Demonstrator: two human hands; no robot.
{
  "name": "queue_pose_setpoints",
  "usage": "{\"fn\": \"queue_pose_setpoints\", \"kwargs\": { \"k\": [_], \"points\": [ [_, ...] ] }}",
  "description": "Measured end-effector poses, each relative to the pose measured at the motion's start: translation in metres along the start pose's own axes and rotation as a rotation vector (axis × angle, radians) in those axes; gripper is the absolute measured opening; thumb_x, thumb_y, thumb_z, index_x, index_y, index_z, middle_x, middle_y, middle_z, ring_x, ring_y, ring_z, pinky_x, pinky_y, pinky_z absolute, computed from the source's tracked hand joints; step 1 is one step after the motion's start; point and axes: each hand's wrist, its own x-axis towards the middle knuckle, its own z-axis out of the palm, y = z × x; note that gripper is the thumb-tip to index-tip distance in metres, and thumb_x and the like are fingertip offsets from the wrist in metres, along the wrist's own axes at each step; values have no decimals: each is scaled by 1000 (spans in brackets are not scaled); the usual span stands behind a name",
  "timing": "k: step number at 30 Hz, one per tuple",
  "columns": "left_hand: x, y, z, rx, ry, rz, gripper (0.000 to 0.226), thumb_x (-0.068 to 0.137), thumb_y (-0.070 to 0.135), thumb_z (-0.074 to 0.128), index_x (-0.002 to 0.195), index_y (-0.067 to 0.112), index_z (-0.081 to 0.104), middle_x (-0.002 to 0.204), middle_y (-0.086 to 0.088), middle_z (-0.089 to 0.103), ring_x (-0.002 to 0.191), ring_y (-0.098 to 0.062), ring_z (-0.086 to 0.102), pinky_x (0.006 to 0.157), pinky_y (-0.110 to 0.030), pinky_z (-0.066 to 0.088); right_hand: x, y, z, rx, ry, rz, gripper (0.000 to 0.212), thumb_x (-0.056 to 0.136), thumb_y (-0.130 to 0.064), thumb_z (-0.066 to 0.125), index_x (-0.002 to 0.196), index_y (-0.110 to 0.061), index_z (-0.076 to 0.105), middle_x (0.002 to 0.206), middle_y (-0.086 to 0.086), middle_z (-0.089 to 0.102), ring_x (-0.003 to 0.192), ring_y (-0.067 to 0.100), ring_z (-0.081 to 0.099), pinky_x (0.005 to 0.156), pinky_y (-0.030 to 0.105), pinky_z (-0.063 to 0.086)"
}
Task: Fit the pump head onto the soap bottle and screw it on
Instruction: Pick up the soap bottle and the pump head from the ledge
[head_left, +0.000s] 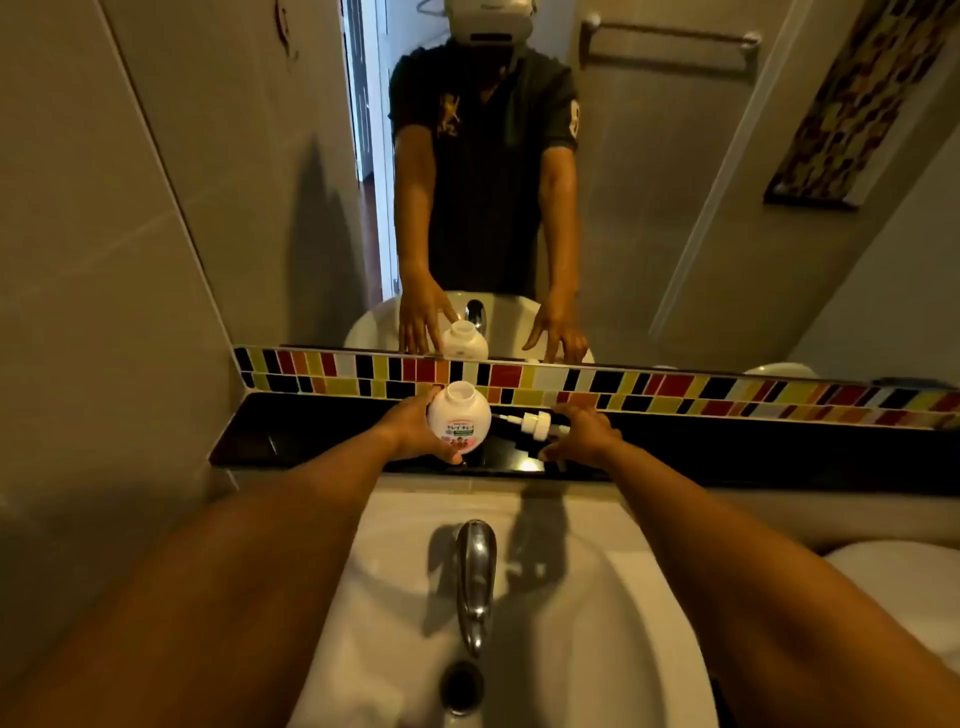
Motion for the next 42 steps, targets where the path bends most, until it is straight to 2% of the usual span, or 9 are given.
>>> {"fn": "queue_pose_setpoints", "kwargs": {
  "k": [4, 8, 15, 19, 22, 26, 30, 34, 42],
  "points": [
    [6, -5, 12, -140, 93, 25, 103, 45, 20, 95, 134, 23, 44, 129, -3, 58, 119, -25, 55, 99, -49, 50, 6, 2, 11, 33, 63, 20, 87, 69, -42, 83, 144, -35, 40, 150, 6, 42, 135, 36, 39, 109, 56, 36],
    [12, -8, 21, -251, 149, 26, 97, 51, 16, 94, 133, 22, 44, 129, -4, 57, 117, -25, 56, 95, -44, 52, 12, 2, 20, 89, 137, 3, 75, 73, -43, 81, 139, -36, 46, 143, 9, 46, 132, 34, 40, 107, 51, 37],
    [18, -9, 32, -269, 181, -14, 84, 63, 17, 88, 133, 24, 43, 132, -5, 57, 120, -27, 55, 98, -47, 50, 15, -1, 26, 189, 174, -2, 66, 79, -32, 79, 138, -25, 51, 140, 11, 49, 131, 35, 40, 105, 50, 40],
    [14, -7, 28, -235, 178, -13, 82, 65, 18, 87, 133, 24, 43, 133, -6, 56, 120, -28, 55, 97, -46, 50, 14, -1, 23, 366, 135, 36, 67, 75, -26, 83, 135, -21, 54, 131, 14, 58, 117, 33, 57, 99, 51, 50],
    [9, -4, 18, -206, 187, -11, 82, 64, 18, 88, 133, 23, 44, 131, -6, 56, 118, -28, 55, 97, -47, 51, 8, -1, 16, 506, 63, 15, 61, 77, -17, 80, 132, -15, 55, 122, 15, 64, 105, 29, 65, 91, 45, 56],
    [0, -1, -2, -127, 194, -42, 84, 62, 19, 88, 134, 22, 45, 132, -8, 54, 119, -31, 55, 96, -52, 52, -6, -7, 0, 577, 34, -55, 57, 79, -17, 78, 132, -13, 55, 122, 15, 62, 101, 27, 63, 82, 38, 58],
    [-11, -2, -21, -12, 213, -70, 83, 60, 19, 90, 131, 20, 47, 131, -8, 52, 117, -31, 55, 94, -49, 53, -18, -17, -18, 577, 15, -121, 60, 80, -12, 77, 135, -11, 53, 122, 12, 59, 95, 15, 59, 68, 17, 48],
    [-23, 2, -33, 96, 193, -41, 81, 60, 20, 90, 129, 23, 48, 132, -9, 51, 119, -32, 54, 94, -48, 53, -28, -30, -28, 447, 11, -172, 65, 77, -15, 80, 136, -15, 53, 129, 14, 60, 116, 28, 58, 90, 31, 48],
    [-44, 19, -34, 191, 92, 5, 79, 66, 14, 86, 134, 22, 45, 135, -9, 53, 123, -32, 52, 98, -50, 51, -45, -62, -33, 0, 123, -297, 66, 75, -27, 82, 135, -29, 55, 134, 9, 53, 126, 32, 48, 104, 49, 44]
  ]
}}
